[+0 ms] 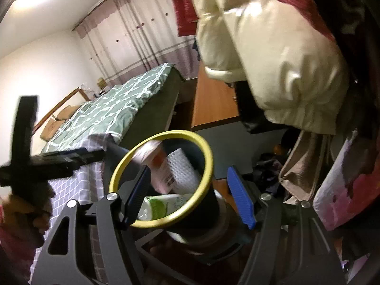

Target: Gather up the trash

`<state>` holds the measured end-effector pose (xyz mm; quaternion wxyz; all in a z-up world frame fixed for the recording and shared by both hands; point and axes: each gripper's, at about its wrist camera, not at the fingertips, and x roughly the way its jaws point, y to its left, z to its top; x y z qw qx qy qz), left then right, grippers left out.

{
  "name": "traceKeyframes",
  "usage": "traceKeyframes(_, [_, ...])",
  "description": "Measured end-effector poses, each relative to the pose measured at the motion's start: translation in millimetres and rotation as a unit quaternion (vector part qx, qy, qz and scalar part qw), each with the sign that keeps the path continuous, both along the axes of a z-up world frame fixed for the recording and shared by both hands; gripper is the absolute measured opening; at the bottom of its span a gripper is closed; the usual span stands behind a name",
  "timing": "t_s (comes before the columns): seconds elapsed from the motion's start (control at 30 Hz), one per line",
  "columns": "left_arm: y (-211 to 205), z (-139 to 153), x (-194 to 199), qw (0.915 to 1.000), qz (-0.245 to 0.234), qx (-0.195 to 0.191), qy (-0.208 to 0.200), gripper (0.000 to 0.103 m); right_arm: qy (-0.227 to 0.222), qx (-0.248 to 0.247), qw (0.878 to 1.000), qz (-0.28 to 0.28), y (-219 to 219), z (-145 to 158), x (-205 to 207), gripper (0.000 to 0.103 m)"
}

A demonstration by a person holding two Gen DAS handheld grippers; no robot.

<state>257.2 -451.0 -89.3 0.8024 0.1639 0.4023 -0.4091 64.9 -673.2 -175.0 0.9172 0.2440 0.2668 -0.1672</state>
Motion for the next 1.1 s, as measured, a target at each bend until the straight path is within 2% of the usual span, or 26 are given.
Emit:
traceKeyframes(0.1, [49.5, 30.7, -14.5, 0.9978, 0.038, -0.042, -0.034, 0.092, 0.0, -0.011, 1.0, 0.022, 17.9, 6.9, 2.9, 0.064])
traceKeyframes(0.2, [95.4, 53.1, -32.6, 0.9928, 0.072, -0.068, -0.068, 0.098, -0.001, -0.025, 0.998, 0.049, 42.0, 16.0, 7.2, 0.064])
traceKeyframes(0.3, [148.7, 71.9, -53.1, 0.9857, 0.107, -0.091, -0.093, 0.098, -0.002, -0.042, 0.996, 0.077, 69.1, 26.3, 9.6, 0.064])
traceKeyframes(0.4, [201.3, 83.3, -69.5, 0.9754, 0.161, -0.094, -0.117, 0.098, -0.004, -0.065, 0.993, 0.099, 95.9, 38.1, 9.8, 0.064])
traceKeyframes(0.57, [283.7, 89.8, -99.6, 0.9529, 0.251, -0.087, -0.145, 0.098, -0.011, -0.098, 0.986, 0.131, 136.5, 54.8, 3.7, 0.064])
traceKeyframes(0.77, [369.1, 90.2, -136.7, 0.9264, 0.333, -0.097, -0.147, 0.098, -0.022, -0.116, 0.98, 0.157, 167.6, 70.4, -2.9, 0.068])
traceKeyframes(1.0, [418.6, 87.9, -177.5, 0.902, 0.386, -0.115, -0.156, 0.098, -0.028, -0.126, 0.975, 0.182, 191.5, 78.9, -9.2, 0.069])
traceKeyframes(1.1, [426.7, 87.0, -188.7, 0.8971, 0.395, -0.117, -0.158, 0.098, -0.03, -0.126, 0.973, 0.19, 196.9, 79.8, -12.2, 0.069])
